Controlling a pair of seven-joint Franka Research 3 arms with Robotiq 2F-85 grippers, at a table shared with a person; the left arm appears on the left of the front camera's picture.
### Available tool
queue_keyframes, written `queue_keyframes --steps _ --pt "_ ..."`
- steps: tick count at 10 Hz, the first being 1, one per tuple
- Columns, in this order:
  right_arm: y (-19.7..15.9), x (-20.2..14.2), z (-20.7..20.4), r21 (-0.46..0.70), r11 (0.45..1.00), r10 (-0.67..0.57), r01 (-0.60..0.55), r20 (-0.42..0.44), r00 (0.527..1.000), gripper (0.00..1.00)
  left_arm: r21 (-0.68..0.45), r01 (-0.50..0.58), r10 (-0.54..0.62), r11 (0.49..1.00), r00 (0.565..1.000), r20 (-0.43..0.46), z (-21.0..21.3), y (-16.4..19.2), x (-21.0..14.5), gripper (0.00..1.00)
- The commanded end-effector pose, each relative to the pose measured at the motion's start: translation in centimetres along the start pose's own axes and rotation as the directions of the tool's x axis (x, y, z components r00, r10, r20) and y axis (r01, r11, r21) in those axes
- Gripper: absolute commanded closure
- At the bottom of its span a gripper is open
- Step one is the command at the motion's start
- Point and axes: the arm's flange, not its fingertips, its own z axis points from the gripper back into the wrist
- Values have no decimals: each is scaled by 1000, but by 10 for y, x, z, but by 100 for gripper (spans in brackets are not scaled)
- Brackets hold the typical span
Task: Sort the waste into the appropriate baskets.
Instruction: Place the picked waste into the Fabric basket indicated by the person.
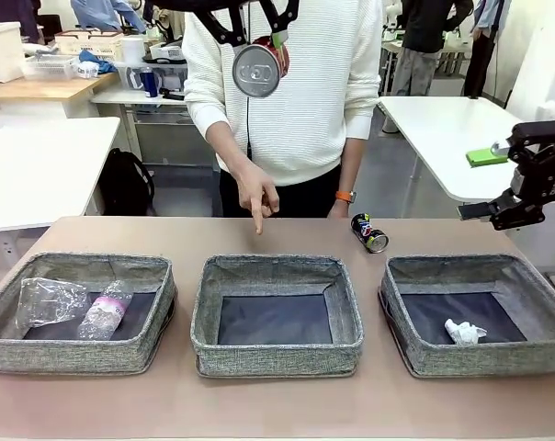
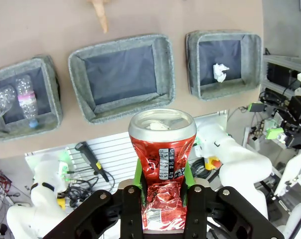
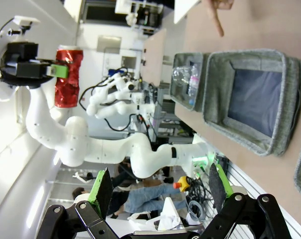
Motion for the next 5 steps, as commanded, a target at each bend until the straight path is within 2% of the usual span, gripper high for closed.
queue_keyframes --steps 1,4,5 --pt "2 1 -1 21 1000 13 -13 7 1000 0 2 8 -8 1000 1000 6 3 3 -1 69" --pt "2 1 -1 21 1000 13 -13 7 1000 0 0 0 0 1000 1000 0 0 0 0 69" --pt "2 1 -1 21 1000 13 -13 7 1000 0 25 -1 0 1000 999 51 -22 8 -3 69"
